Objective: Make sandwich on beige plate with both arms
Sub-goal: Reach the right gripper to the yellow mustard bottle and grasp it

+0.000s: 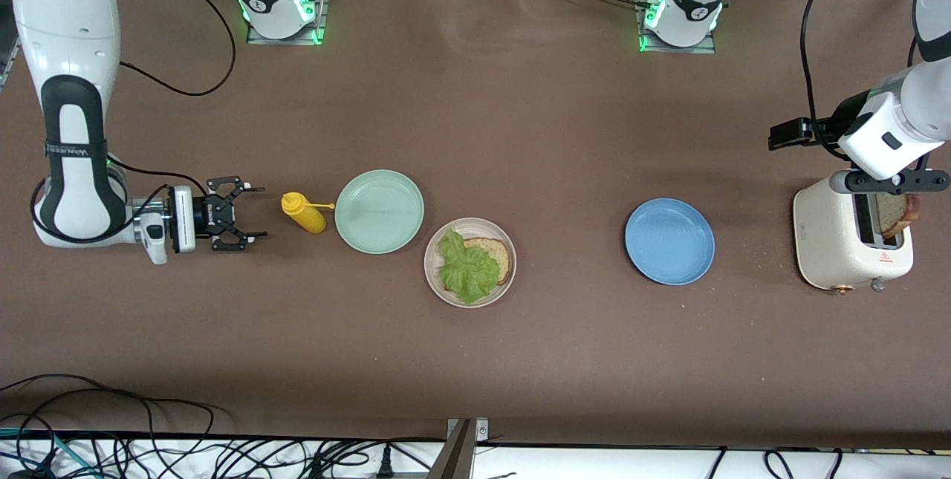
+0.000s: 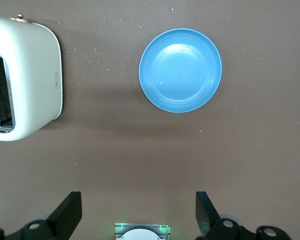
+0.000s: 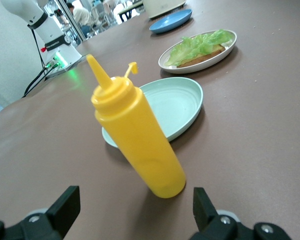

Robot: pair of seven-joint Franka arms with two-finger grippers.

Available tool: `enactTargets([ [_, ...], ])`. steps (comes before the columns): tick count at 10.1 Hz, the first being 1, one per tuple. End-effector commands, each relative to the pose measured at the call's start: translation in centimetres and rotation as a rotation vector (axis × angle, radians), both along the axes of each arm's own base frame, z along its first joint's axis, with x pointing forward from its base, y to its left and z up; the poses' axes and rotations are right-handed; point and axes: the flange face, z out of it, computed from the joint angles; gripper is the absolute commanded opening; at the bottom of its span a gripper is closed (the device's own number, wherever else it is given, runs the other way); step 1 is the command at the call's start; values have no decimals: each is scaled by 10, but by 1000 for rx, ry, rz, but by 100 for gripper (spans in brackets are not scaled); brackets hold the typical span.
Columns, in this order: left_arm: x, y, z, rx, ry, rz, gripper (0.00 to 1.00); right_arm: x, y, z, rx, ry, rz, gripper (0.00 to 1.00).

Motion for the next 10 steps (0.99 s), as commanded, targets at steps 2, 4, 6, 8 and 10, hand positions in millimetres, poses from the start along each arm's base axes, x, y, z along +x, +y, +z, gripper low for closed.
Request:
enactTargets([
  [2,3,1,5,-12,-3,-15,100,-2,20,-9,124,-9,28,100],
  [4,3,1,5,-11,-3,-14,100,-10,29,-39,247,-85,38,100],
  [6,3,1,5,-11,-3,-14,100,-10,35,-50,284,-124,32,100],
  [8,3,1,5,-10,-3,-15,100,-9,37,-52,306,-137,20,100],
  [10,3,1,5,-10,-3,-15,100,-12,43,-60,356,-138,13,100],
])
